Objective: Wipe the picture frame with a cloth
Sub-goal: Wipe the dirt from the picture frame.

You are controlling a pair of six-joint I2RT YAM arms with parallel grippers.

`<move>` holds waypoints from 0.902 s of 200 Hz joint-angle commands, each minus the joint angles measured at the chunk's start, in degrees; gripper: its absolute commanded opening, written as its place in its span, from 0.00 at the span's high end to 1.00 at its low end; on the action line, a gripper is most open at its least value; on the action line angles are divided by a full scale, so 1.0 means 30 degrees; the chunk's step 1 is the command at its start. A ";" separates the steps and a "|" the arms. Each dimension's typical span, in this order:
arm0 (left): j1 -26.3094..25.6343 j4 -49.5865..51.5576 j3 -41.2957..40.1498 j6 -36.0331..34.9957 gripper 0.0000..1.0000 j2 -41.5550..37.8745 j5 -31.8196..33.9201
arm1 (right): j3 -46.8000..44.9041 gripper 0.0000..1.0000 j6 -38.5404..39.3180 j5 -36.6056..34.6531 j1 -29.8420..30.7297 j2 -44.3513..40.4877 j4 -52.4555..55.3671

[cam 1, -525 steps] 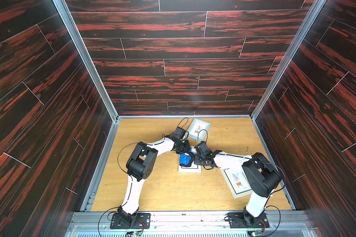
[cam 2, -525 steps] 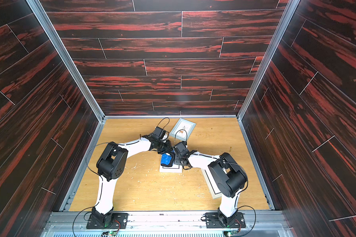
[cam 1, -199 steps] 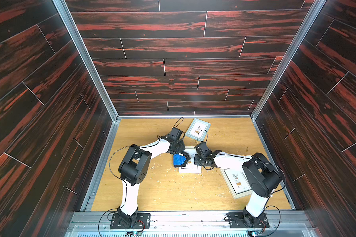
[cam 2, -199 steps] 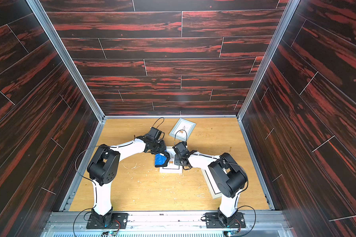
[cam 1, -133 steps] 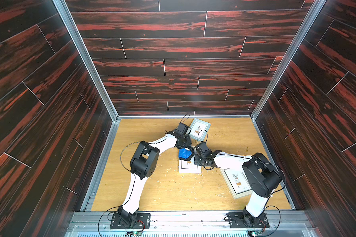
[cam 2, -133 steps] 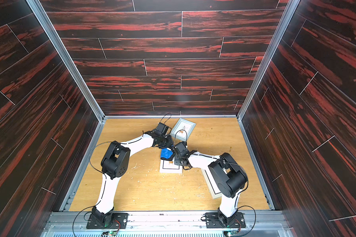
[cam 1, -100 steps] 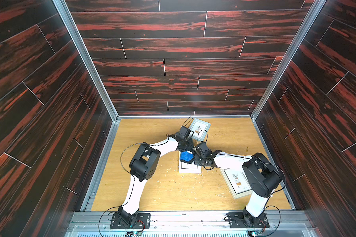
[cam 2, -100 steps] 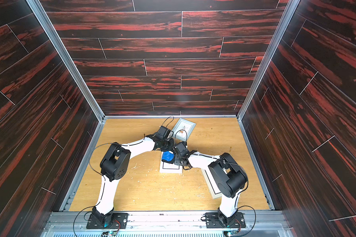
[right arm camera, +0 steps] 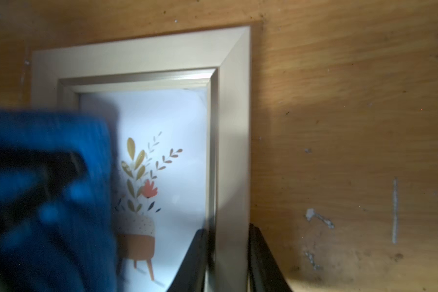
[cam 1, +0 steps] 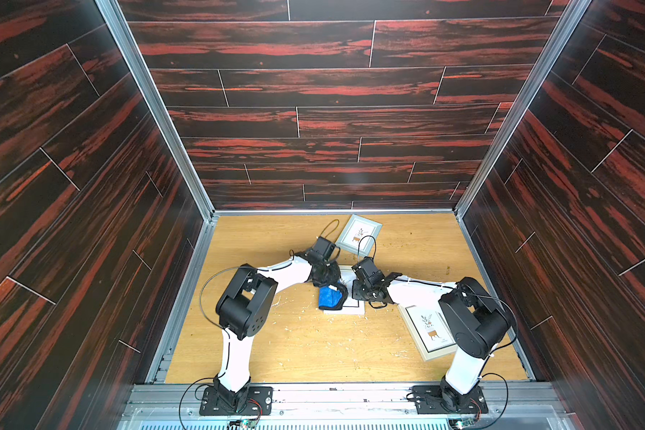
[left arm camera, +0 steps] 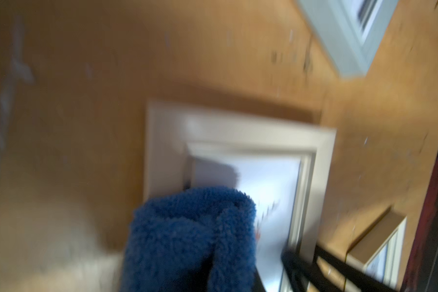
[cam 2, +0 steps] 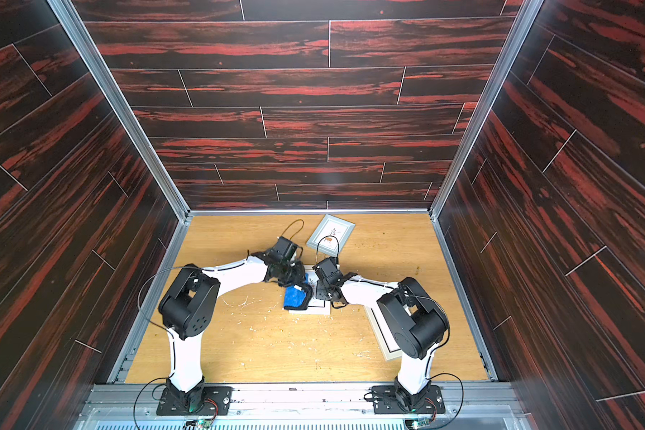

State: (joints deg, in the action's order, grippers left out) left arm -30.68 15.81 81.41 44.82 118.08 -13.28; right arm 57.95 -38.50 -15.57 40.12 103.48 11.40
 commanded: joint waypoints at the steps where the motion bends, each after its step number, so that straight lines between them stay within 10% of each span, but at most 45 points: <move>1: 0.0267 0.1044 0.1162 -0.0332 1.00 0.0538 0.0286 | -0.0318 0.99 0.0238 -0.0189 0.0117 -0.0239 0.1162; 70: -0.1434 0.0662 -0.4927 0.0678 1.00 -0.2965 0.0264 | -0.0453 0.99 0.0177 -0.0070 0.0131 0.0015 0.1043; 140: 0.0590 0.2099 0.4129 -0.0540 1.00 0.2104 0.1165 | -0.0502 0.99 0.0122 -0.0142 0.0160 -0.0436 0.1246; 180: -0.0638 0.1580 0.3449 0.0387 1.00 0.2435 -0.0071 | -0.0516 0.99 0.0090 -0.0238 0.0136 -0.0437 0.1262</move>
State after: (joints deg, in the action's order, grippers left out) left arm -28.58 18.63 94.52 44.93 126.43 -11.40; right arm 57.63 -38.61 -15.68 40.18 103.04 11.62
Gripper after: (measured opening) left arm 0.110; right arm 0.264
